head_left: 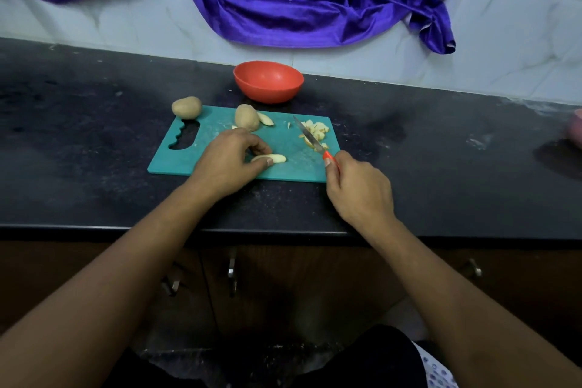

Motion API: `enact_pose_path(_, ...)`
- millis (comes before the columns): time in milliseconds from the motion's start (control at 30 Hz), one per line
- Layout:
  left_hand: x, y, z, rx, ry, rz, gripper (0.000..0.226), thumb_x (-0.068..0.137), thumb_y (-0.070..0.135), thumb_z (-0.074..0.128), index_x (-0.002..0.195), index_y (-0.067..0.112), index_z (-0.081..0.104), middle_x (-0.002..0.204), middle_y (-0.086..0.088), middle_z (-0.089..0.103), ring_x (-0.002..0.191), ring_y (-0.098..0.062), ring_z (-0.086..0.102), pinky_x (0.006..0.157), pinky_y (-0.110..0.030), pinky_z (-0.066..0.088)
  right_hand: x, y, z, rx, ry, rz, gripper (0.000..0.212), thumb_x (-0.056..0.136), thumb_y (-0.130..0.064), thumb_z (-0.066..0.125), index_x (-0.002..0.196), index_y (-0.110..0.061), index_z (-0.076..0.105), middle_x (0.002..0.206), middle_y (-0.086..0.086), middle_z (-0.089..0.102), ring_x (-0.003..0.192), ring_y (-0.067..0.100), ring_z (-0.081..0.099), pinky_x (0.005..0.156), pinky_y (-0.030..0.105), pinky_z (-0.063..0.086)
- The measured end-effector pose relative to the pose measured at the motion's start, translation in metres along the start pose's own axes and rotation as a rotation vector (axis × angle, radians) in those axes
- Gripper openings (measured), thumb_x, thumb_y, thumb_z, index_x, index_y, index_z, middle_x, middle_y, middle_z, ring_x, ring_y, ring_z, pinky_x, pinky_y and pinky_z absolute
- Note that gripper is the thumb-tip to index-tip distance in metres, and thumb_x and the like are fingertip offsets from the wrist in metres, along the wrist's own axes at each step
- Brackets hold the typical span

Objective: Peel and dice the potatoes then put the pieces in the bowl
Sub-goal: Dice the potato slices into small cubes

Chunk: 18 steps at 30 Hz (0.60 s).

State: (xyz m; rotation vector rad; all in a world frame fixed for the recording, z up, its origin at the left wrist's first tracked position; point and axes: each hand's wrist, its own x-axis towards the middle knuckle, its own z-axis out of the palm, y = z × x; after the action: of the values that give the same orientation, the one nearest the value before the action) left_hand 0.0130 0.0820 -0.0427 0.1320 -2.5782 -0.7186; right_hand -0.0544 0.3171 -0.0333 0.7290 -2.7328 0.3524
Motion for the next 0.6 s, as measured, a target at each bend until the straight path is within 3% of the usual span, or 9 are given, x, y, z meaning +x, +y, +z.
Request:
enact_pose_path(100, -0.002, -0.001, 0.002, 0.052, 0.037, -0.004, 0.018, 0.088, 0.043, 0.074, 0.099, 0.029, 0.078, 0.094, 0.011, 0.064, 0.094, -0.013, 0.056, 0.079, -0.032, 0.045, -0.009, -0.012, -0.001, 0.021, -0.022, 0.019, 0.033, 0.109, -0.045, 0.032, 0.101, -0.022, 0.054, 0.072, -0.008, 0.055, 0.06, 0.01, 0.053, 0.049, 0.031, 0.038)
enact_pose_path(200, -0.002, 0.0, 0.003, 0.106, 0.082, -0.015, 0.02, 0.089, 0.044, 0.073, 0.1, 0.028, 0.077, 0.098, 0.007, 0.066, 0.101, -0.016, 0.055, 0.083, -0.033, 0.044, -0.018, -0.028, 0.0, -0.017, -0.055, -0.017, 0.032, 0.109, -0.046, 0.032, 0.108, -0.023, 0.054, 0.077, -0.008, 0.055, 0.063, 0.009, 0.054, 0.054, 0.032, 0.044)
enact_pose_path(333, -0.001, 0.001, 0.004, 0.143, 0.069, -0.015, 0.024, 0.09, 0.045, 0.07, 0.102, 0.025, 0.076, 0.104, 0.004, 0.072, 0.106, -0.023, 0.058, 0.09, -0.045, 0.049, -0.017, -0.032, -0.001, -0.014, -0.073, -0.026, 0.034, 0.109, -0.047, 0.031, 0.112, -0.023, 0.055, 0.08, -0.007, 0.056, 0.066, 0.009, 0.055, 0.059, 0.034, 0.051)
enact_pose_path(600, -0.004, 0.002, 0.001, 0.114, 0.086, -0.063, 0.023, 0.088, 0.04, 0.071, 0.104, 0.025, 0.077, 0.106, 0.003, 0.07, 0.107, -0.022, 0.058, 0.093, -0.044, 0.05, -0.017, -0.042, -0.001, -0.064, -0.086, -0.042, 0.034, 0.109, -0.047, 0.031, 0.112, -0.023, 0.055, 0.079, -0.007, 0.055, 0.064, 0.009, 0.052, 0.056, 0.033, 0.045)
